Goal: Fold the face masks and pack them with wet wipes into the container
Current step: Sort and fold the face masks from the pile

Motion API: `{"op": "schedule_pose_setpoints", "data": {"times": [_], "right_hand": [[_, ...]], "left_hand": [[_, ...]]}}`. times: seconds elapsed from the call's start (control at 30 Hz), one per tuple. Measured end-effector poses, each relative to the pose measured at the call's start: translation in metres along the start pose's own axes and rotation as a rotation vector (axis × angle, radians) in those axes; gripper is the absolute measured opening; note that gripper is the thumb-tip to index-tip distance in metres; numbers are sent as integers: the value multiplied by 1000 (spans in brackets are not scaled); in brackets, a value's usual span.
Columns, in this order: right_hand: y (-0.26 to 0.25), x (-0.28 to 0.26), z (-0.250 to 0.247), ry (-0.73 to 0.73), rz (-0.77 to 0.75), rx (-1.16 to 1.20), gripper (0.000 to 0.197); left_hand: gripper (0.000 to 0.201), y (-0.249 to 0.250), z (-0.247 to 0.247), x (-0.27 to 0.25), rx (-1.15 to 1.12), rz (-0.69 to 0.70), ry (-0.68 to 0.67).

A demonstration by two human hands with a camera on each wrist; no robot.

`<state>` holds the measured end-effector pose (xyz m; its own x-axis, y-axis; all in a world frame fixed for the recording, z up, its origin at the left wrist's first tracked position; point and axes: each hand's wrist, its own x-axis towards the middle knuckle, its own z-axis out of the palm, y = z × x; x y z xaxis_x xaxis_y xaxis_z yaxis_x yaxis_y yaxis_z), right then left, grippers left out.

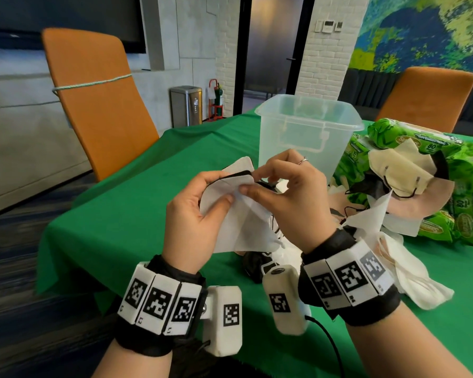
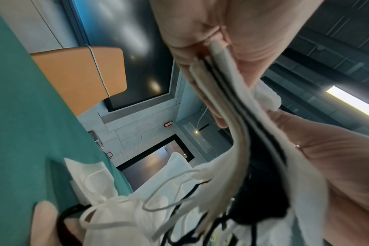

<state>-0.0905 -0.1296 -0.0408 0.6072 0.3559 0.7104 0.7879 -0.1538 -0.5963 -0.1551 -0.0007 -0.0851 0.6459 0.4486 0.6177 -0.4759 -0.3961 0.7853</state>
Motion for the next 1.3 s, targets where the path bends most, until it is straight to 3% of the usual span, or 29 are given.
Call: {"op": "schedule_pose_setpoints", "data": {"times": [0.1,0.3,0.5,0.63,0.77,1.13,1.3], "right_hand": [[0,-2,2,-30,-19,34,15],[0,2,2,-74,141,115,12],[-5,8,0,-68,169,94,31],[-6,7,3,-72,100,29,39],[-6,6,3,-72,67,9,30],[-7,8,3,-16,130,74,25],[-7,9,3,-56,161,99,23]], "left_hand": [[22,-1,0,0,-3,-7,-16],[15,1,2,-2,-28,9,-17],[35,0,2,-5,-41,60,16],[49,-1,0,-4,-5,106,8],[40,1,0,-4,-27,91,-11],[45,5,1,-4,-52,38,-18],[44,4,0,-4,-44,40,-18]]}}
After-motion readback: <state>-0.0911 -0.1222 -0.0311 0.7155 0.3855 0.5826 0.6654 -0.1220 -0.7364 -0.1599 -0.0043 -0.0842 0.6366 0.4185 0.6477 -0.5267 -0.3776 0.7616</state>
